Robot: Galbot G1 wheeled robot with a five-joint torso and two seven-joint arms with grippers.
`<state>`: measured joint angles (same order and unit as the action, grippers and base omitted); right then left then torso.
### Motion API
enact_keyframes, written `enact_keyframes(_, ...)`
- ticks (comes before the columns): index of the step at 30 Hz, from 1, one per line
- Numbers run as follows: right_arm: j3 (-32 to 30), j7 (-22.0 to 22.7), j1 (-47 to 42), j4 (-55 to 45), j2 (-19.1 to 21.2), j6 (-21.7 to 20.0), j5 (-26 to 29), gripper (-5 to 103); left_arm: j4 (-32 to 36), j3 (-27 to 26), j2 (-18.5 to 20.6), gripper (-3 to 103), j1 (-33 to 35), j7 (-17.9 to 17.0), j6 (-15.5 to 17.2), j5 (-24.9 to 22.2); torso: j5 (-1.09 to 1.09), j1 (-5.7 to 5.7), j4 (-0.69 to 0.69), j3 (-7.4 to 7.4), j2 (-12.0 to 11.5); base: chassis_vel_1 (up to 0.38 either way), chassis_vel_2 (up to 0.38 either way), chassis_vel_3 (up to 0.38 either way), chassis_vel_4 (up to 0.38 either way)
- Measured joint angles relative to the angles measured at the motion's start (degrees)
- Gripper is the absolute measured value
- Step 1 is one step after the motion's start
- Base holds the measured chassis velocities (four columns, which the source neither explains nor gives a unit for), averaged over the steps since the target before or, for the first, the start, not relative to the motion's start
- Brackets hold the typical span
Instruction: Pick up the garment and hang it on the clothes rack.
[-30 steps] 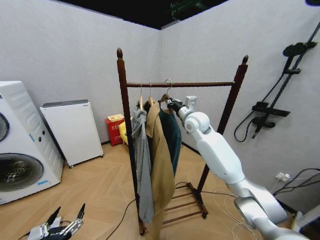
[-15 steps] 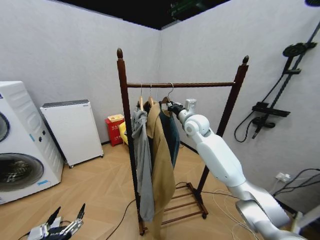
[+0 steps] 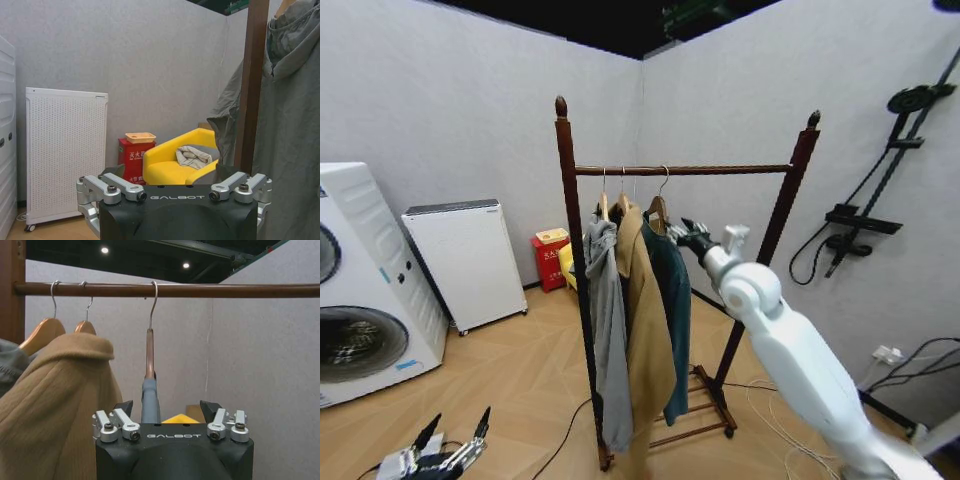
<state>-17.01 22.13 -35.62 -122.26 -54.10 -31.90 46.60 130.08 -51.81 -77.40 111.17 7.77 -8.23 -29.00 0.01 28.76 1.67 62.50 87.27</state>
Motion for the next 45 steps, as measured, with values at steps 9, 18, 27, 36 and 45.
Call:
enact_keyframes(9, -9.6, 2.9, -26.3, -14.0, -4.3, -0.1, -8.6, 99, 0.0, 0.0, 0.0, 100, 0.0, 0.0, 0.0, 0.0, -0.01, 0.00, 0.00, 0.00, 0.0, 0.000, 0.000, 0.000, 0.000)
enact_keyframes(18, -12.2, 2.8, -39.1, -20.2, -13.0, -0.3, -16.5, 100, 0.0, 0.0, 0.0, 100, 0.0, 0.0, 0.0, 0.0, -0.01, 0.02, -0.02, 0.01, 0.0, 0.023, -0.019, -0.029, 0.017)
enact_keyframes(27, -12.1, 2.7, -40.2, -20.8, -14.4, 1.6, -18.7, 100, 0.0, 0.0, 0.0, 100, 0.0, -0.1, 0.0, 0.0, -0.01, 0.02, -0.04, 0.01, 0.0, 0.161, -0.153, -0.153, 0.148)
enact_keyframes(36, -12.1, 1.7, -42.5, -21.2, -15.7, 3.2, -20.8, 100, 0.0, 0.0, 0.0, 100, 0.0, -0.1, 0.0, 0.0, -0.02, -0.05, -0.01, -0.01, 0.0, 0.079, -0.145, -0.170, 0.099)
enact_keyframes(45, -12.1, 0.2, -43.8, -21.1, -17.4, 4.8, -24.4, 100, 0.0, 0.0, 0.0, 100, 0.0, 0.0, 0.0, 0.0, -0.02, 0.06, -0.02, 0.02, 0.0, -0.116, -0.064, -0.041, -0.095)
